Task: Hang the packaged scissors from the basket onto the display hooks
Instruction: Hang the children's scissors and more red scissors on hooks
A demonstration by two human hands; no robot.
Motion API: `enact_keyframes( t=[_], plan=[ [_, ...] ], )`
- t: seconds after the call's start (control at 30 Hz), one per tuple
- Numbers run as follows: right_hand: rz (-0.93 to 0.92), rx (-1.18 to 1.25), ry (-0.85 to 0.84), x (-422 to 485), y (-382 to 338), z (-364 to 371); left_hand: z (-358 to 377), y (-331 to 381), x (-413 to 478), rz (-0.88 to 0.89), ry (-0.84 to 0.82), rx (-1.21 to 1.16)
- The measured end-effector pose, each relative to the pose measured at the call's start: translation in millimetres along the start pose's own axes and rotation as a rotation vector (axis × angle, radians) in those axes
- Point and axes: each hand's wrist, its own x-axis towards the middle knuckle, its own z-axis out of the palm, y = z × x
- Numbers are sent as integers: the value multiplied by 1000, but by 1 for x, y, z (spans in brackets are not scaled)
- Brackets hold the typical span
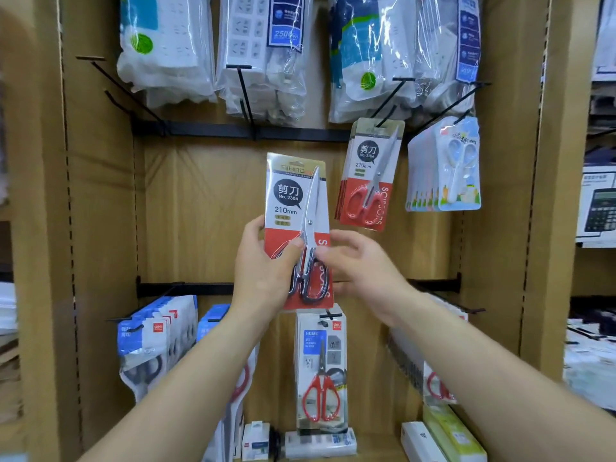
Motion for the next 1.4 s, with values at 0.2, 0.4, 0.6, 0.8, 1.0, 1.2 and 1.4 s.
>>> enact_keyframes(
  t=[0.2, 0.4, 0.6, 0.8, 1.0, 1.2, 1.4],
  plan=[
    [-51, 28, 71, -5, 4, 2, 10, 3, -3, 2, -24, -5],
    [-98, -2, 120, -4, 5, -3, 8, 8, -1, -46, -88, -17],
    [-122, -37, 134, -5, 3, -13, 6, 10, 0, -51, -163, 11],
    [-261, -57, 398, 16, -27, -45, -3, 0, 19, 79, -213, 465],
    [-289, -50, 506, 54, -53, -81, -12, 8, 45, 183, -298, 907],
    [-247, -103, 535, 69, -55, -94, -15, 14, 59, 227, -280, 1026],
    [-208, -264, 575, 81, -58, -96, -13, 12, 56, 238, -287, 1025]
  ],
)
